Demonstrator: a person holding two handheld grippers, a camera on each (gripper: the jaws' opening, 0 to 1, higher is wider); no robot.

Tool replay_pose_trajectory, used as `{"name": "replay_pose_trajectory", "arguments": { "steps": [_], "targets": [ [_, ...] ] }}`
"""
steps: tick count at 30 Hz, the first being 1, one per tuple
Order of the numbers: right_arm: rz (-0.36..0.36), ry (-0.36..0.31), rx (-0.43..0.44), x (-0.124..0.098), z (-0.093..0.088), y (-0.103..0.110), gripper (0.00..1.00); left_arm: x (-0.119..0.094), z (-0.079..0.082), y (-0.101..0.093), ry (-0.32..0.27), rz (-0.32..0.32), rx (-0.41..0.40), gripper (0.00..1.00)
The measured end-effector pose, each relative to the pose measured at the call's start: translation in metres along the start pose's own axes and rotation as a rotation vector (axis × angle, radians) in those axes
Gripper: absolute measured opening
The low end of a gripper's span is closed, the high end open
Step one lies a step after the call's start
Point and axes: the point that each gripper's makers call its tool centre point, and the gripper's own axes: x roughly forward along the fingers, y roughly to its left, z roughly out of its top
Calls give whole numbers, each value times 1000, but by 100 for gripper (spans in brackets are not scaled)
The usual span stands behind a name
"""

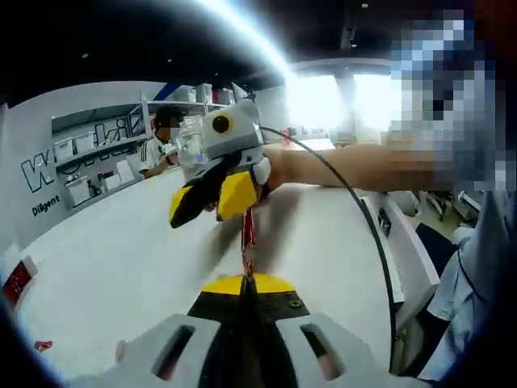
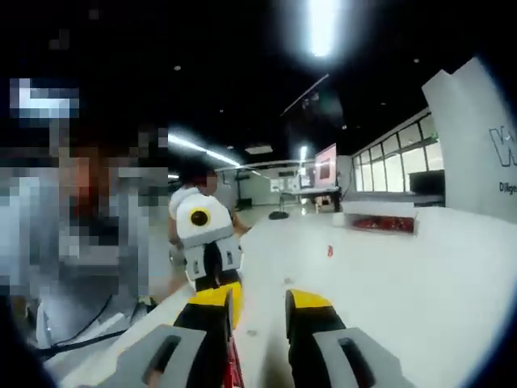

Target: Tear open the coffee pouch, take out the coffee, and pour the coffee from the pouch into the cup

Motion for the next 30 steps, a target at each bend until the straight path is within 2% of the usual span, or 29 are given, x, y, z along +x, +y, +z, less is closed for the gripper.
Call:
{"name": "replay_pose_trajectory", "arguments": {
  "steps": [6,13,18,20,25,30],
  "targets": [
    [23,20,0,-2,-5,7,29,-1,0,-3,-4,-13,-5,5],
    [113,91,5,-16,-23,27,31,-1,1,0,-4,-21,-38,5],
    [76,98,-6,-27,-27,24,29,0,1,3,-4,-18,-37,5],
    [69,71,3,-26,-22,22,26,0,1,4,-4,-23,-56,5],
    [90,140,-3,-22,-33,27,19,0,1,5,-5,-30,-81,5],
    [83,151,-11,-22,-35,27,16,0,1,3,-8,-36,-74,5]
  ]
}}
